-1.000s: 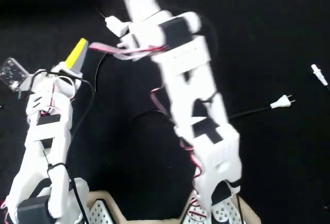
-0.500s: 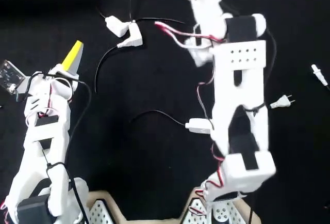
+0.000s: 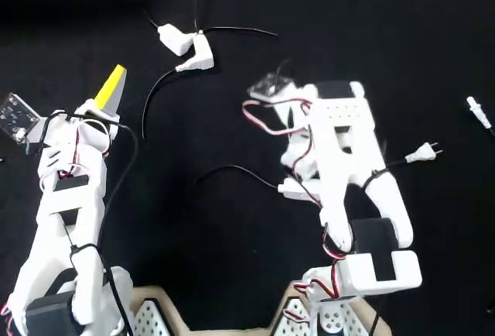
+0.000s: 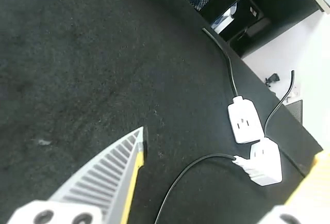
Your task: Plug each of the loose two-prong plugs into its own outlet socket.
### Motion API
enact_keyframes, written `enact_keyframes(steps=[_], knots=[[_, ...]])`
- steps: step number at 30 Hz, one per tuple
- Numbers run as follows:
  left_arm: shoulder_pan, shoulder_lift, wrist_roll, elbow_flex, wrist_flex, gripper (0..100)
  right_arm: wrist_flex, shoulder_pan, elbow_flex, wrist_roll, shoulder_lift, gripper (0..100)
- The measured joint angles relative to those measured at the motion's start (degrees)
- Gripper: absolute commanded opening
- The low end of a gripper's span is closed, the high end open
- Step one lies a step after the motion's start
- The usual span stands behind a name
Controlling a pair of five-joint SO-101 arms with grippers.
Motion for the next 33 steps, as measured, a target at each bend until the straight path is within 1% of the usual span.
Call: enact_keyframes(steps=[7,12,15,25,33], knots=[[0.00,0.00,0.00,0.00,0.00,47,-6.15,-1.32,7.74,0.97,0.00,24.0],[0.09,0.00,0.00,0.00,0.00,47,-6.86,-5.71,13.63,1.14,-0.62,24.0],[1.23,0.00,0.00,0.79,0.00,47,-6.86,-8.00,14.68,1.14,-0.62,24.0],[1.85,0.00,0.00,0.88,-0.26,47,1.05,-14.07,14.59,1.05,-0.62,24.0],[1.85,0.00,0.00,0.88,-0.26,47,1.76,-19.96,13.80,-4.75,-0.62,24.0]])
